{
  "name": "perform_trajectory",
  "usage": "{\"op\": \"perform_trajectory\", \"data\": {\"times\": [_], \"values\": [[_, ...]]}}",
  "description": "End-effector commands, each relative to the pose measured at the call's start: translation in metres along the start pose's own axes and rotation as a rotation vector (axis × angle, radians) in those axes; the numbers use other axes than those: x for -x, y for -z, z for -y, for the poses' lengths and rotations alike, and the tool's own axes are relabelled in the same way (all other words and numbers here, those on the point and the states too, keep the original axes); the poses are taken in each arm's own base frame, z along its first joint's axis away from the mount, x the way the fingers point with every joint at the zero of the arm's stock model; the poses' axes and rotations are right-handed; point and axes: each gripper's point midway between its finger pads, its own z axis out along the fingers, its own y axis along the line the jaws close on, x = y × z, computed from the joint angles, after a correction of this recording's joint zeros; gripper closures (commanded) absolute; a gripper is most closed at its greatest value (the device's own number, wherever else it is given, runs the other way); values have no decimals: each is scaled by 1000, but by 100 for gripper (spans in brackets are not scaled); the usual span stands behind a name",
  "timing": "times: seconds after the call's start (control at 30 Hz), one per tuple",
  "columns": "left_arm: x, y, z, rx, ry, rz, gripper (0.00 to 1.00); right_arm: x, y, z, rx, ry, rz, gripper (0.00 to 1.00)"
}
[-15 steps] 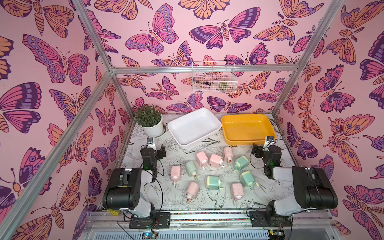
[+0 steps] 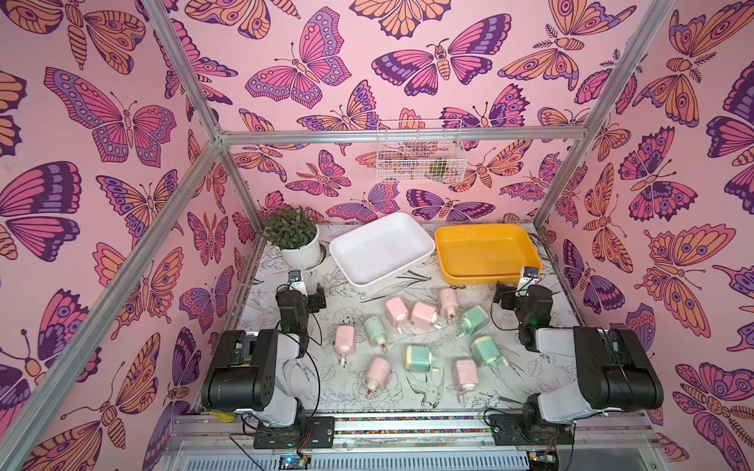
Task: Place the pencil sharpeners by color into the storage box
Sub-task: Adjust the storage box at the center of the board.
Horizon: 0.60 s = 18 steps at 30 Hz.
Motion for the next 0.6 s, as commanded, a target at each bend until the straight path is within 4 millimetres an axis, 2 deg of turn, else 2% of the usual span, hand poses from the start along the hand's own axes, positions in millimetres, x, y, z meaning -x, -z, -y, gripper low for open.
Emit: {"op": "perform_trajectory", "data": {"times": [0.0,0.57], "values": [[-6,1,-1,10,10,-8,0,5,0,-1,8,-8,13,1],[-6,2,-1,9,9,-6,0,5,1,-3,21,-2,16,1]]}}
